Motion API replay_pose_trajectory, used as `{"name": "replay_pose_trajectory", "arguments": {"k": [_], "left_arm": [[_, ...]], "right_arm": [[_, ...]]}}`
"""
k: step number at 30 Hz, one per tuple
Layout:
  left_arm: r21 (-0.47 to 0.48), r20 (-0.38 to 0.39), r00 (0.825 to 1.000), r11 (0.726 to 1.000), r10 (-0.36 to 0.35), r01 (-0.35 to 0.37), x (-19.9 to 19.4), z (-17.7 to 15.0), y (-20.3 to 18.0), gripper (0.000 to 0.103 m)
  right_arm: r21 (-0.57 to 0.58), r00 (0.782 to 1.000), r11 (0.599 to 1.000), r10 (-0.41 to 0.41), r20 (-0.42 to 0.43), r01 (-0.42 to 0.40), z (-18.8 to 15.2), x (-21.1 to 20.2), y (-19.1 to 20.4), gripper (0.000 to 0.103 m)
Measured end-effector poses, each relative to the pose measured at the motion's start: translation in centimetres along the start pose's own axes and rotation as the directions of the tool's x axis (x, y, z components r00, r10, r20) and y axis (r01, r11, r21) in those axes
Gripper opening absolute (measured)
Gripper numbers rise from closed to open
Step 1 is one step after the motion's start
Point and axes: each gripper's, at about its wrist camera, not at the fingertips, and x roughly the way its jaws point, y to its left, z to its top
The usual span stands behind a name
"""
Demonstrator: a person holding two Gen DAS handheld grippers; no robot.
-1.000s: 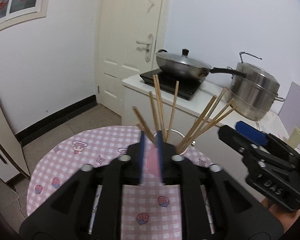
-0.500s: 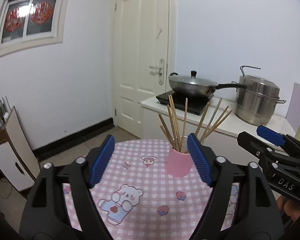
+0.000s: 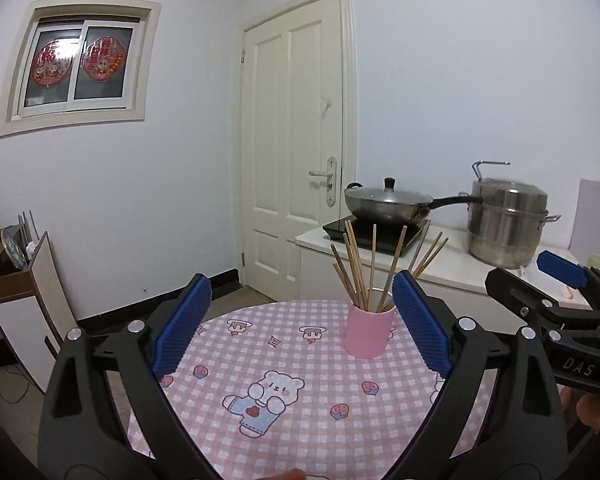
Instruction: Organize utensils
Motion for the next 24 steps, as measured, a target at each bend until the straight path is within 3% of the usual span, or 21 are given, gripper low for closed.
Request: {"name": "replay_pose_trajectory", "arguments": {"k": [14, 24], "left_arm": [[-0.018, 0.073, 0.997, 1.000, -0.004, 0.005, -3.7, -1.4, 0.8, 0.094], [-0.009, 0.100, 0.995, 1.000, -0.014, 0.015, -4.7, -1.5, 0.2, 0.094]], "right_arm": [[-0.036, 0.993, 0.997, -0.058, 0.102, 0.062, -0.9, -4.0, 1.9, 0.095], [-0.038, 0.988, 0.996, -0.076, 0.138, 0.082, -0.9, -4.7, 1.8, 0.095]]}}
